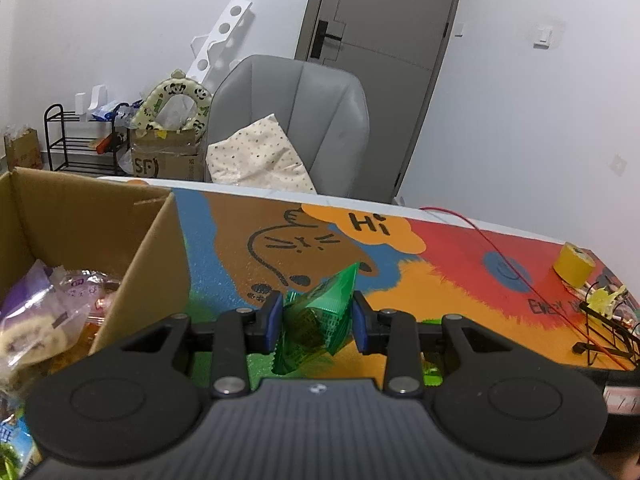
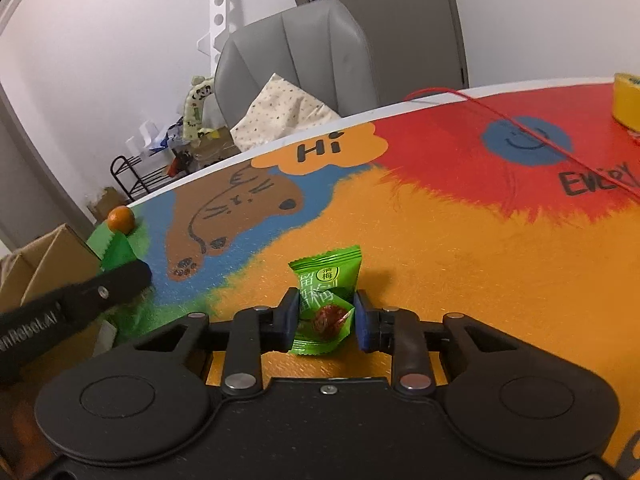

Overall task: Organize snacks
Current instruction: 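Close the right gripper on the green candy packet, then carry the green packet and green candy over the box with both grippers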

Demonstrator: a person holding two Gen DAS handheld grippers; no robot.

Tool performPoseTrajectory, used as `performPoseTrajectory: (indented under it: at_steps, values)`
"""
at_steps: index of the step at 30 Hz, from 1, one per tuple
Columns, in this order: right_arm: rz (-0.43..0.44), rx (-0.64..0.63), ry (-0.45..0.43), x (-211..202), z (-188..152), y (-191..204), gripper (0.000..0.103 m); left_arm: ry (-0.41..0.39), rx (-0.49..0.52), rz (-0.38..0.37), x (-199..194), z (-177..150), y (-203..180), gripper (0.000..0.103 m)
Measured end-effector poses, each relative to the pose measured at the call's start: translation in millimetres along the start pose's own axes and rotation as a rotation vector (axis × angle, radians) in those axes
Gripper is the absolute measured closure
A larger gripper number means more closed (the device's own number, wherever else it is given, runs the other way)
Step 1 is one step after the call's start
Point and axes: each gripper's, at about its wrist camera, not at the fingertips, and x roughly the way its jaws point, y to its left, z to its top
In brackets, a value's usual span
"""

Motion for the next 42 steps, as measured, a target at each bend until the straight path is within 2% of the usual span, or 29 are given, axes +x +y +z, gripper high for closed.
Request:
performPoseTrajectory:
  at_steps: [8, 23, 42]
  values:
    - [0.037, 0.015, -0.051, -23, 2, 4, 0.077, -0.013, -0.007, -0.017, -17, 2, 2, 0.069]
    - [0.125, -0.046, -0.129, -67, 5, 48, 0.077, -0.087, -0.016, -0.008, -73, 16, 19, 0.069]
    - [0.247, -0.174, -0.153, -91, -1, 126, 0.077, -0.113, -0.037, 0.063, -134, 24, 80, 0.068]
